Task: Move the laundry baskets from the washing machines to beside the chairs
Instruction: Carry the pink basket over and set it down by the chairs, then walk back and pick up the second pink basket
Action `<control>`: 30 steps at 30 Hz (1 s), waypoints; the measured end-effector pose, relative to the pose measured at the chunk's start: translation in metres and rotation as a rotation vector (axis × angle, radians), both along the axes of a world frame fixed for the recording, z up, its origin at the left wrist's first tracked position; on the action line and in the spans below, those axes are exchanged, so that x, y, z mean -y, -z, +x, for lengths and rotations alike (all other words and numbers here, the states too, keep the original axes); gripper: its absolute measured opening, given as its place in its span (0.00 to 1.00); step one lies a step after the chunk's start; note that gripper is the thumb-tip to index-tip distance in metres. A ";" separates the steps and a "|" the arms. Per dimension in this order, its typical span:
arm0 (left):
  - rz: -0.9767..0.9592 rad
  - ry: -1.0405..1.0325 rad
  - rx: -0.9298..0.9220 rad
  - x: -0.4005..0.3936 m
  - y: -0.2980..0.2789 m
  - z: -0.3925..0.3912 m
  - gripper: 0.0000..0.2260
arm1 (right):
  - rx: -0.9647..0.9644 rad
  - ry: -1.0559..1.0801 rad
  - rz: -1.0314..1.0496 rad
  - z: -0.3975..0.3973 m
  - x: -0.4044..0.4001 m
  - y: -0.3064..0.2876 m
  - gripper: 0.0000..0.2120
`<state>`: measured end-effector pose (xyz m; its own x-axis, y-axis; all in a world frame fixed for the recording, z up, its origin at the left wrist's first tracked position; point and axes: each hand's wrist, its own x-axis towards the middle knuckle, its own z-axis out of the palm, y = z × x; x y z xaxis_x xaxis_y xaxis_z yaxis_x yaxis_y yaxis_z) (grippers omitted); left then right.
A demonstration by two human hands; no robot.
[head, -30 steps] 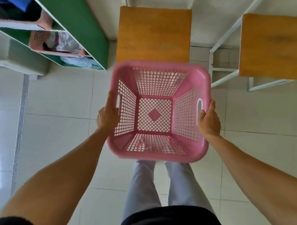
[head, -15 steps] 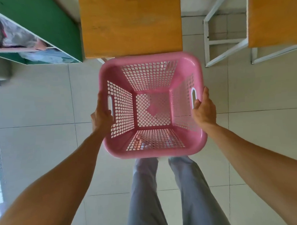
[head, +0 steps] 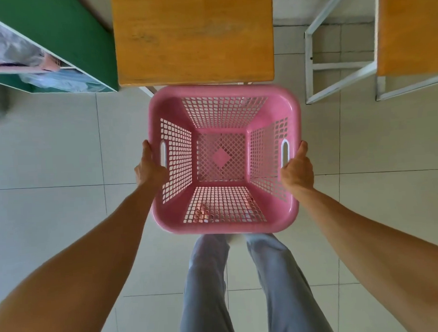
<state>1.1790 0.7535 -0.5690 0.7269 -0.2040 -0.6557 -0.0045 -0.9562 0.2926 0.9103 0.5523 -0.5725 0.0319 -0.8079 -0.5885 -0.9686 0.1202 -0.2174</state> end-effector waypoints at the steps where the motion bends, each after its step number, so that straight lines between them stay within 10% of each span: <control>1: 0.007 0.013 -0.004 -0.001 0.000 -0.004 0.39 | -0.013 0.004 0.023 -0.001 0.000 -0.001 0.35; 30: -0.335 0.773 -0.051 0.055 -0.263 -0.197 0.30 | 0.261 -0.098 -0.066 -0.065 -0.076 -0.260 0.15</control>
